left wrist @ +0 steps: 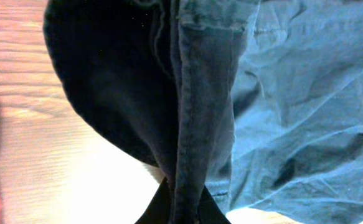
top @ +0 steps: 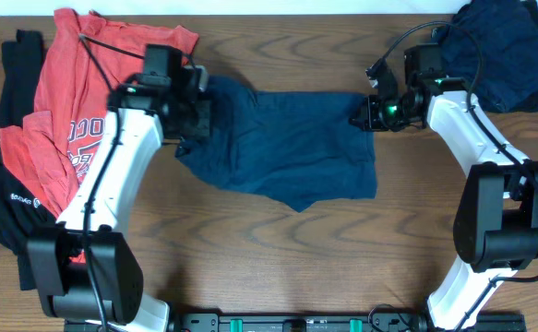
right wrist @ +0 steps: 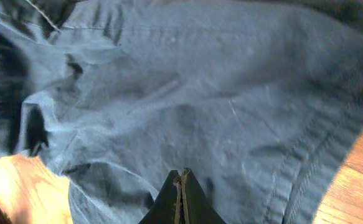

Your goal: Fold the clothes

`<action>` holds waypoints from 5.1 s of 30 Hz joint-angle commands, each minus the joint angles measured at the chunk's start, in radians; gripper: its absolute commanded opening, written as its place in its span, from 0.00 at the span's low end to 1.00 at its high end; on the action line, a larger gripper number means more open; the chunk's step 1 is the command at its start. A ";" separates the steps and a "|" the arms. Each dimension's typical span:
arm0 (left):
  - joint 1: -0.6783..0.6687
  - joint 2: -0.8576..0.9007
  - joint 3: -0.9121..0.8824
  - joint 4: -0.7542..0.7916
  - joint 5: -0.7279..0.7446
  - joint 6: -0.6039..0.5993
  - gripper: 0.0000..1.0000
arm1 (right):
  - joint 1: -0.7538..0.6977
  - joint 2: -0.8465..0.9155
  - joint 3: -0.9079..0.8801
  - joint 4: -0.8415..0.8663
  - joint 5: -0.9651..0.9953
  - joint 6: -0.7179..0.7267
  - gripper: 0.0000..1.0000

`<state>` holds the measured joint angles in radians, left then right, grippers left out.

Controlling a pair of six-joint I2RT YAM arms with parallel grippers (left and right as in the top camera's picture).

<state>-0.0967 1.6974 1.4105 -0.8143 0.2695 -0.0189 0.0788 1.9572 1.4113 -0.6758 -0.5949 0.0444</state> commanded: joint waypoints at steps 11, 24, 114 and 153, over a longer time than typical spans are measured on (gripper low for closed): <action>0.018 -0.032 0.150 -0.133 -0.106 0.044 0.06 | 0.034 0.058 -0.002 0.045 -0.008 0.018 0.01; 0.040 -0.032 0.229 -0.164 -0.105 0.018 0.06 | 0.066 0.200 -0.002 0.137 -0.031 0.019 0.01; -0.469 0.309 0.219 0.312 -0.023 -0.316 0.99 | 0.090 0.327 0.000 0.209 -0.039 0.076 0.01; -0.136 0.100 0.000 -0.118 -0.107 -0.109 0.98 | 0.055 0.024 -0.001 -0.006 0.116 0.006 0.88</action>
<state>-0.2375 1.7844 1.4143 -0.9367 0.1867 -0.1482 0.1017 1.9820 1.4120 -0.6811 -0.4587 0.0711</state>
